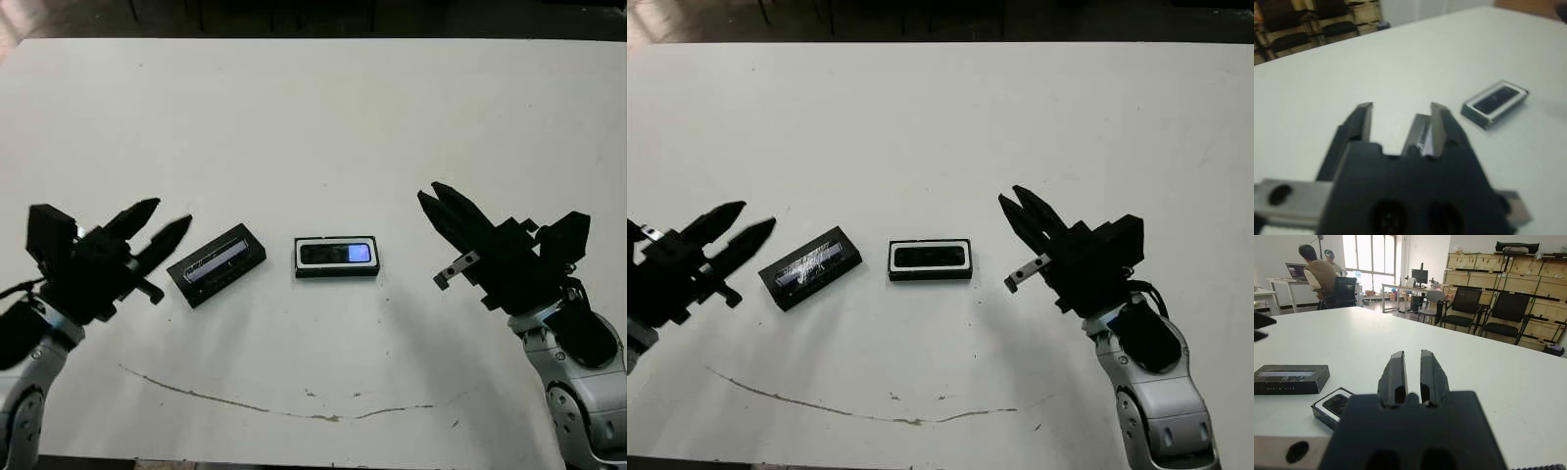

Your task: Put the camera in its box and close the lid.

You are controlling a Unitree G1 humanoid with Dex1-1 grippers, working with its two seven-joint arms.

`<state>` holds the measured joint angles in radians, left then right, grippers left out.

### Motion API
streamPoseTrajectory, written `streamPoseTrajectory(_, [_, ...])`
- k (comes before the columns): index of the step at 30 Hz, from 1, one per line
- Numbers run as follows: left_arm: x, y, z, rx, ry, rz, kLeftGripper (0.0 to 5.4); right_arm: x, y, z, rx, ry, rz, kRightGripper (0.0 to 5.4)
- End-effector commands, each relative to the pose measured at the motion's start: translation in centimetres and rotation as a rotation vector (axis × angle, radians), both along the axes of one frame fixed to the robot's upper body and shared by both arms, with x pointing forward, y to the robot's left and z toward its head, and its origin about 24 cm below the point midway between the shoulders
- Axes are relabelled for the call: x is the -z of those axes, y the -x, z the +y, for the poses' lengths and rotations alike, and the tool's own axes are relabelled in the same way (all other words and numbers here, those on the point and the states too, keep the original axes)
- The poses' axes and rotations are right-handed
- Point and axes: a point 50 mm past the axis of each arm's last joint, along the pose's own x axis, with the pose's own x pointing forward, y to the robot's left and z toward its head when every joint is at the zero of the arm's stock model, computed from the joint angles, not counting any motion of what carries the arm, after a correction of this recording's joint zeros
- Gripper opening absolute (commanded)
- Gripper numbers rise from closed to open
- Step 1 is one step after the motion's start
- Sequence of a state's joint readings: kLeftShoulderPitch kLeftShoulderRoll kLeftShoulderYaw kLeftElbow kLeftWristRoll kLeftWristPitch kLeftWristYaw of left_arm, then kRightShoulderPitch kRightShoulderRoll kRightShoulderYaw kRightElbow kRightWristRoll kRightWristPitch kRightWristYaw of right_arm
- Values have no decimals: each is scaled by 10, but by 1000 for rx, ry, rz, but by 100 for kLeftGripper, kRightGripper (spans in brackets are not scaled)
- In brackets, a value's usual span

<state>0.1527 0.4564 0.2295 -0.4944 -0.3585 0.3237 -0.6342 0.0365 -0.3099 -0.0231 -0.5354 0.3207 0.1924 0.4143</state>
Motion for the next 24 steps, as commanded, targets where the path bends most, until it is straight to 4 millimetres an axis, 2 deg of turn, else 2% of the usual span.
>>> streamPoseTrajectory(1, [17,2,0,79,-27,75,310,6,2,-3,10,-3,31,0])
streamPoseTrajectory(11, [29,4,0,113,-102,112,538,11,3,-2,-3,3,48,0])
streamPoseTrajectory(24, [28,-4,1,84,-160,117,538,18,4,-1,-6,12,65,0])
